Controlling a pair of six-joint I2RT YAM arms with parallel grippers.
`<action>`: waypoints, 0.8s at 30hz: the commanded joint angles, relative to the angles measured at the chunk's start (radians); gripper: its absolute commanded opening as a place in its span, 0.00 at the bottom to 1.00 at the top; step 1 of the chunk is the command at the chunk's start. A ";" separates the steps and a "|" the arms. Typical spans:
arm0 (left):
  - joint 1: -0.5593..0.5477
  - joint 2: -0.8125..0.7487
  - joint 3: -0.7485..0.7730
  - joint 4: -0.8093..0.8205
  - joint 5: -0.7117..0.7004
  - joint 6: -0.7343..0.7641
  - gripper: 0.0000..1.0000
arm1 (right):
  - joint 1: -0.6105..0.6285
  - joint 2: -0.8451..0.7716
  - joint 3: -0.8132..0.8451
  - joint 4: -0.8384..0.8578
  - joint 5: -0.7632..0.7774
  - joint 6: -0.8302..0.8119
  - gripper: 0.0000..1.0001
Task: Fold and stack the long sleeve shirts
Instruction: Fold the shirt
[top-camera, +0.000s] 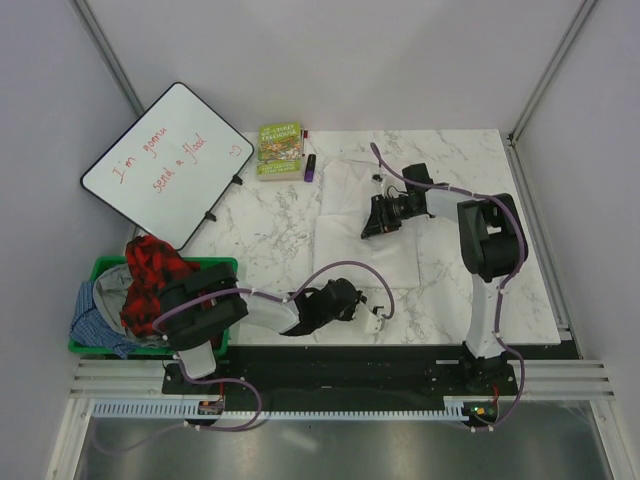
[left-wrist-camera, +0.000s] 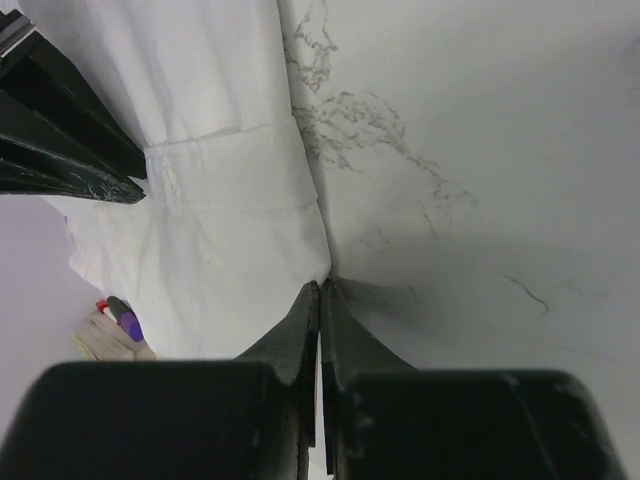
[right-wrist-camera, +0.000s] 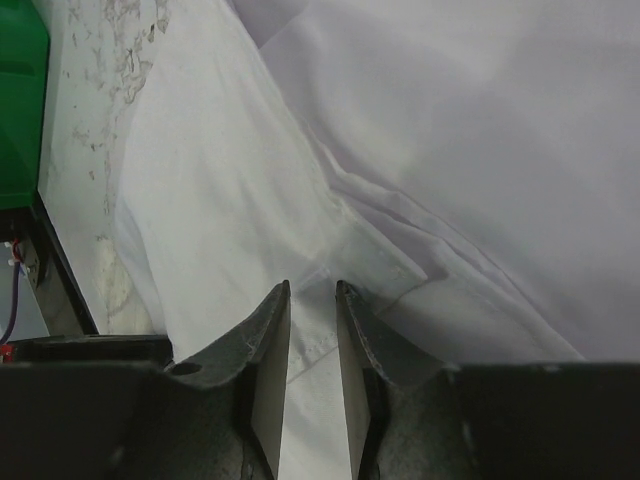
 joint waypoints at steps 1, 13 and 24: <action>-0.025 -0.128 0.054 -0.267 0.098 -0.102 0.02 | 0.026 -0.069 -0.083 -0.127 0.038 -0.089 0.34; -0.227 -0.378 0.226 -1.006 0.414 -0.504 0.02 | -0.032 -0.108 0.239 -0.423 0.143 -0.285 0.56; -0.074 -0.344 0.632 -1.271 0.627 -0.512 0.02 | -0.026 0.044 0.422 -0.448 0.174 -0.343 0.57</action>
